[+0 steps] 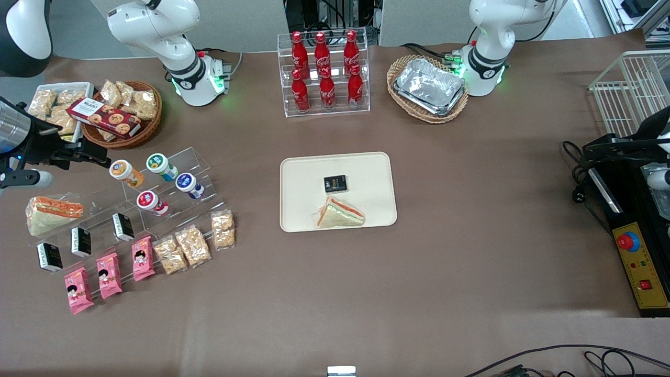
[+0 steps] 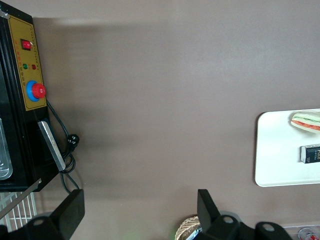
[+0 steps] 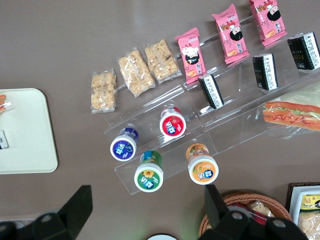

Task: Place green gum on tray
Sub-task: 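Move the right gripper over the acrylic stand of gum bottles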

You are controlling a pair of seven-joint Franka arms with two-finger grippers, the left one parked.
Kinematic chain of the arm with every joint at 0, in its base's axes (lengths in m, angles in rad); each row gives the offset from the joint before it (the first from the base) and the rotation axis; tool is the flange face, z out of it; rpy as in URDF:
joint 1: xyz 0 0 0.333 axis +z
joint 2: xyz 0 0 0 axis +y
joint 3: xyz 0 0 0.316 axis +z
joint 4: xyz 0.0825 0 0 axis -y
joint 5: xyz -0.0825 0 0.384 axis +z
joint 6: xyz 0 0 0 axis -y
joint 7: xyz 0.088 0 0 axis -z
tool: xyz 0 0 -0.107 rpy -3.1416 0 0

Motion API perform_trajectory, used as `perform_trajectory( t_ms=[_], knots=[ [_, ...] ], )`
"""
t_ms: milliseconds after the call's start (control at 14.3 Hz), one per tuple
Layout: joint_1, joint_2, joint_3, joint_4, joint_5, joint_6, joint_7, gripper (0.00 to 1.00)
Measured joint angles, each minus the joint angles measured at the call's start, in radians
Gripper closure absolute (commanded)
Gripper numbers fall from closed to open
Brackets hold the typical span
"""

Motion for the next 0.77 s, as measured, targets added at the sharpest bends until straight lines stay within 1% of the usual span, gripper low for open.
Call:
perform_trajectory(
  t_ms=[420, 631, 771],
  knots=[
    [0.0, -0.008, 0.001, 0.001, 0.0, -0.007, -0.001, 0.0],
    [0.0, -0.025, 0.003, 0.001, 0.001, -0.052, -0.019, 0.0],
    [0.0, -0.053, 0.029, 0.001, 0.004, -0.092, -0.023, 0.0]
  ],
)
